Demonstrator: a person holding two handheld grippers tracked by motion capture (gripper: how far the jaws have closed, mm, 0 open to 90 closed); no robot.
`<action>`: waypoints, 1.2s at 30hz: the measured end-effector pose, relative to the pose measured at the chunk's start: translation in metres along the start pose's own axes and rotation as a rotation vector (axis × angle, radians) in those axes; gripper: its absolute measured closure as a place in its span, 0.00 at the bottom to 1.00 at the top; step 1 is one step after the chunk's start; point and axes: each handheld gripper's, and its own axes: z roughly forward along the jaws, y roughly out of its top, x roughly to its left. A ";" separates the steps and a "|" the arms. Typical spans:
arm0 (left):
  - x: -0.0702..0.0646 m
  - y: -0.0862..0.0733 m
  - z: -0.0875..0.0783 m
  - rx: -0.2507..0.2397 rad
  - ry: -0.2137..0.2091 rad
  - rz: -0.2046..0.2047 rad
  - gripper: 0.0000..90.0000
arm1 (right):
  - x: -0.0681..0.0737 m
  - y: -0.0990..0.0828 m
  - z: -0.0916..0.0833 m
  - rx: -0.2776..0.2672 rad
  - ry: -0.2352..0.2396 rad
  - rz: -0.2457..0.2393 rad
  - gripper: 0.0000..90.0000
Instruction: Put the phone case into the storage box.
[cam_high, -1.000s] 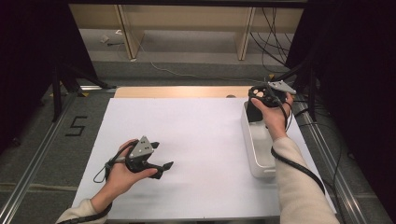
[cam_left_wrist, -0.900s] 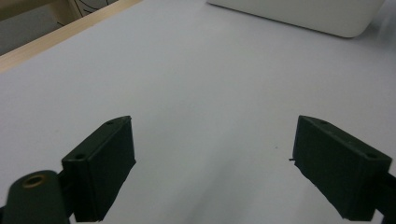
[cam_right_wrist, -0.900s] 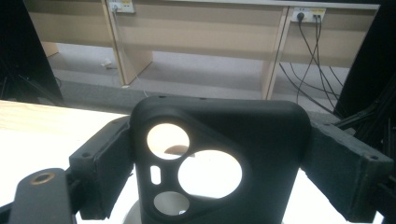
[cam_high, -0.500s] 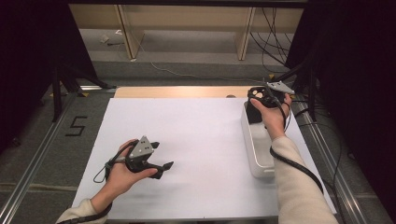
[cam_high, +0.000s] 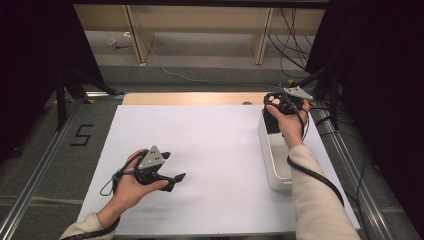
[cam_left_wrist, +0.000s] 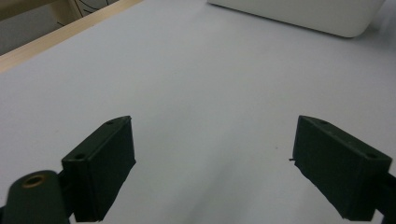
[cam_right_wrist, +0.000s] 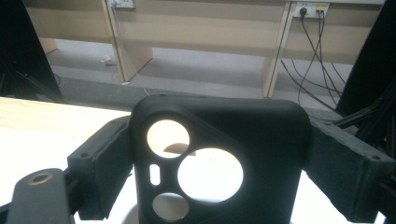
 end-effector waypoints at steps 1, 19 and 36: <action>0.000 0.000 0.000 0.000 0.000 -0.001 0.14 | -0.001 0.000 0.001 0.002 0.003 0.006 0.16; 0.000 0.000 0.000 0.002 0.000 0.000 0.14 | -0.002 -0.002 0.004 0.009 0.020 0.013 0.13; 0.000 0.000 0.000 0.002 0.001 0.001 0.14 | -0.002 0.000 0.005 0.004 0.033 0.013 0.00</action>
